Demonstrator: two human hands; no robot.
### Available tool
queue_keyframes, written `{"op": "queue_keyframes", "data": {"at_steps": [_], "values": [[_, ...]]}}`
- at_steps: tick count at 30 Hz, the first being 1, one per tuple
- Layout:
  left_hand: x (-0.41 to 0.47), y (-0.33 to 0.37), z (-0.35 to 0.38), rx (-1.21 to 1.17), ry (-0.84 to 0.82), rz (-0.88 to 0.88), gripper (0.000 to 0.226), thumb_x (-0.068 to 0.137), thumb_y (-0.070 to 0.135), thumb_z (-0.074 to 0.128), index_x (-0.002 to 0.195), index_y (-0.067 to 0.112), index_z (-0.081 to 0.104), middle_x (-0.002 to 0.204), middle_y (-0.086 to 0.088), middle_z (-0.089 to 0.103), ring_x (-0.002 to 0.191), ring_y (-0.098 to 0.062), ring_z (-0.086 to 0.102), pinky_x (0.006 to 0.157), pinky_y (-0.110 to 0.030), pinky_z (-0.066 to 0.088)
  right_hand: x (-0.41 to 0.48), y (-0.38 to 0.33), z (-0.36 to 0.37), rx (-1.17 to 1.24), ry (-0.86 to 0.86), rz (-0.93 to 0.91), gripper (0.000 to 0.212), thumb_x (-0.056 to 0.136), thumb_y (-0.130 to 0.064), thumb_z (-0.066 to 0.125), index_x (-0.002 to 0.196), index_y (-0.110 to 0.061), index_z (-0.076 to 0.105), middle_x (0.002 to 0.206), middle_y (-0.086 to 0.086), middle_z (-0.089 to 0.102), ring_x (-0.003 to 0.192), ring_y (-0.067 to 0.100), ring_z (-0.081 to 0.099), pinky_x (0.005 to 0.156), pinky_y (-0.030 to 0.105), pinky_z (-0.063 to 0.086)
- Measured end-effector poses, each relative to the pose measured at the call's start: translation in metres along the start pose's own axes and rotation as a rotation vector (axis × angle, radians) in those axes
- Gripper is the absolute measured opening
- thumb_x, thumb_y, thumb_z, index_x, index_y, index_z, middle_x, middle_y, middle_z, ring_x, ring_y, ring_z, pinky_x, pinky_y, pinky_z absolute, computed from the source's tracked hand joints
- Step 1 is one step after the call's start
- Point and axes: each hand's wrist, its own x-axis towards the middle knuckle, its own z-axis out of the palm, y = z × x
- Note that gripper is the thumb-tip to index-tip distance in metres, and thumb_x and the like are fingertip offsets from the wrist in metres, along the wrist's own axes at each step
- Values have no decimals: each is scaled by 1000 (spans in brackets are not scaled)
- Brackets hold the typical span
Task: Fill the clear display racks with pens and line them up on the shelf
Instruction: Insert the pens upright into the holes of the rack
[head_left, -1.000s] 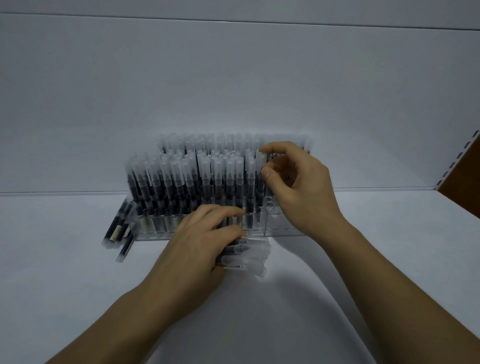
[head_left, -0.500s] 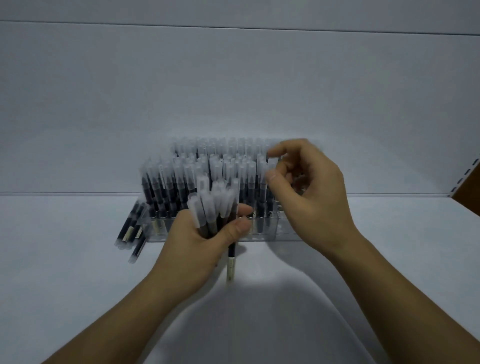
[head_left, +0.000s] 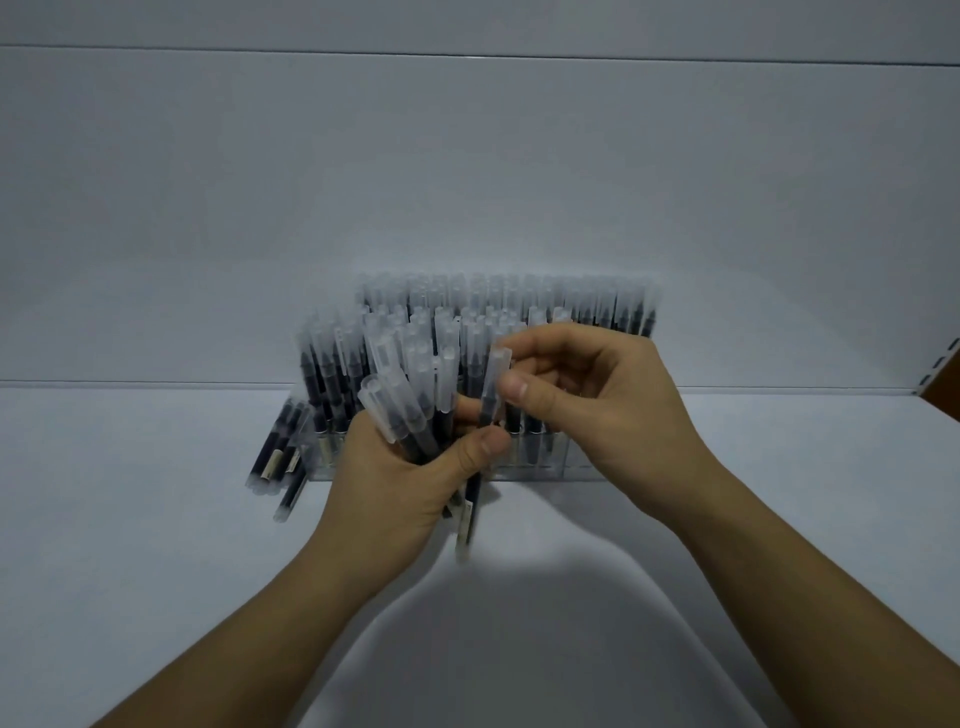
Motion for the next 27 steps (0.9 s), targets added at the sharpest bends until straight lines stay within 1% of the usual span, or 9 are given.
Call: {"op": "queue_keyframes", "data": {"at_steps": [3, 5, 7, 9, 12, 14, 19, 23, 27], "values": [[0, 0, 1, 57, -1, 58, 9, 73, 19, 73, 80, 23, 68, 74, 16, 73, 76, 2, 70, 67, -10, 52, 0, -2, 2, 33, 2, 8, 30, 72, -20, 82, 96, -4, 74, 84, 13, 73, 77, 19, 69, 78, 30, 61], [-1, -2, 1, 87, -11, 81, 9, 78, 23, 70, 79, 31, 73, 73, 3, 73, 73, -4, 69, 67, -14, 54, -1, -1, 3, 22, 13, -3, 21, 77, -12, 82, 93, -2, 74, 83, 11, 74, 76, 18, 69, 76, 30, 61], [-2, -4, 0, 115, 3, 109, 14, 87, 27, 66, 83, 35, 77, 74, -18, 67, 66, -25, 64, 63, -29, 55, -1, -1, 2, 12, 54, -19, 11, 85, -3, 78, 96, -5, 76, 86, 7, 75, 76, 19, 68, 75, 31, 61], [0, -11, -6, 181, 36, 177, 14, 95, 24, 64, 86, 26, 75, 74, -15, 67, 67, -30, 65, 64, -42, 56, 1, -4, -2, 16, 123, -39, 17, 90, -1, 72, 101, -13, 77, 94, 9, 76, 78, 20, 68, 73, 29, 61], [2, -20, -14, 416, -1, 304, 16, 94, 9, 60, 87, 20, 69, 84, 6, 69, 79, -6, 68, 75, -30, 59, 7, -8, -15, 110, 223, -45, 19, 92, -7, 69, 105, -19, 77, 99, 13, 75, 88, 22, 71, 76, 31, 59], [0, -20, -12, 551, -71, 377, 30, 92, 4, 58, 82, 32, 58, 89, 18, 66, 80, 5, 62, 77, -15, 52, 10, -9, -24, 142, 288, -37, 22, 94, -5, 67, 109, -19, 76, 97, 8, 77, 90, 21, 73, 77, 32, 58], [-1, -22, -9, 610, -277, 373, 27, 92, 21, 47, 104, 41, 59, 107, 26, 61, 107, 3, 60, 86, -9, 44, 11, -9, -37, 16, 387, -104, 27, 97, 3, 63, 121, -8, 67, 93, 5, 76, 93, 17, 75, 75, 24, 58], [-1, -29, -12, 797, -377, 394, 43, 83, 13, 50, 122, 25, 65, 133, 11, 59, 127, -8, 53, 104, -28, 45, 11, -9, -38, -65, 427, -175, 24, 95, 2, 66, 116, -9, 63, 98, 12, 76, 95, 20, 74, 80, 38, 62], [-2, -33, -11, 972, -458, 391, 62, 72, -2, 71, 129, 21, 63, 139, 6, 56, 129, -15, 50, 102, -44, 47, 11, -7, -37, -139, 436, -234, 22, 94, -1, 69, 109, -16, 62, 100, 13, 74, 99, 23, 73, 83, 51, 60]]}}
